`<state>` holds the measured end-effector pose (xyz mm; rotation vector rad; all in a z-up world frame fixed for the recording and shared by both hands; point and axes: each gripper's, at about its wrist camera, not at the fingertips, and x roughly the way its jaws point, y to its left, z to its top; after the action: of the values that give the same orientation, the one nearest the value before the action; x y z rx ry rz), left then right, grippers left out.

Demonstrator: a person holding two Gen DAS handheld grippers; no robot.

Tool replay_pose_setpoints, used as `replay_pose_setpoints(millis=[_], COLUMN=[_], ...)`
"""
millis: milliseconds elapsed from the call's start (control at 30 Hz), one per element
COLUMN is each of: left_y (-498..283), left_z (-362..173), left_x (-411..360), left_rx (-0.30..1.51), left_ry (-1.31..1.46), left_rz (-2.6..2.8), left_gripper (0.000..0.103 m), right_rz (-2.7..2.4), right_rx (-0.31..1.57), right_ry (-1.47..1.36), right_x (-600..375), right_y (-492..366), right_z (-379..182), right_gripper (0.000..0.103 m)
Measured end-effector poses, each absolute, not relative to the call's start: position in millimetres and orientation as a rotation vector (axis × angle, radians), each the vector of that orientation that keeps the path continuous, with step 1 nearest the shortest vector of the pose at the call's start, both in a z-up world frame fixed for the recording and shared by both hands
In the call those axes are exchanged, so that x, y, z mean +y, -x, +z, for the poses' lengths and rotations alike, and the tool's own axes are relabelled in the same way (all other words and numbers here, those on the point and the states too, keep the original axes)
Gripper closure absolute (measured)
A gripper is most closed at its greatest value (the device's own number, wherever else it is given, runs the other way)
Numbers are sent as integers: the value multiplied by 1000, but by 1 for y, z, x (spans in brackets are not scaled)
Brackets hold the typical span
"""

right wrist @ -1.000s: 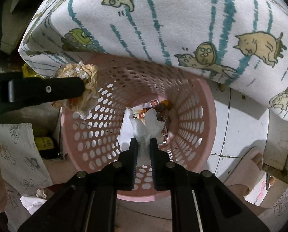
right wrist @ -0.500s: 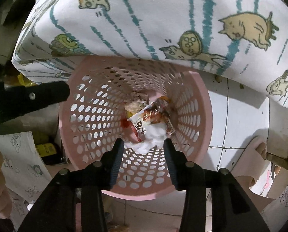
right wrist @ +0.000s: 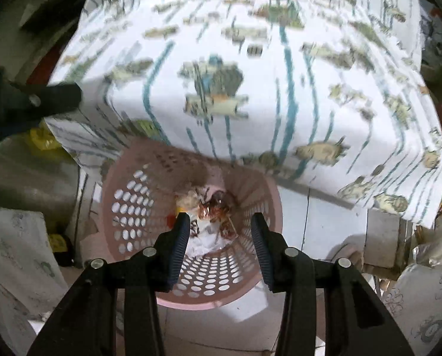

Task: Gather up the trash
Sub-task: 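Open both tools to drop the tissue and paper ball into the basket, then move both tools back over the cloth-covered box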

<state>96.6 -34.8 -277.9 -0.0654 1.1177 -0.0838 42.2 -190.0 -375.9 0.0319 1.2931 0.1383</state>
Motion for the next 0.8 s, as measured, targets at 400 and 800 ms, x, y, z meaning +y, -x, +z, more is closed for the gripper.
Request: replay_pose_setpoints(millis=[400, 800], left_y=[-71, -60], left_z=[-189, -103], left_x=[-29, -29], left_rx=[821, 619], left_ry=[-40, -80], left_rz=[-60, -56], left_gripper=[3, 0], right_rz=[108, 111], right_rx=[1054, 803], right_ry=[-1, 30], right_x=[-200, -213], right_y=[-50, -72], right_z=[-298, -198], right_gripper=[58, 42])
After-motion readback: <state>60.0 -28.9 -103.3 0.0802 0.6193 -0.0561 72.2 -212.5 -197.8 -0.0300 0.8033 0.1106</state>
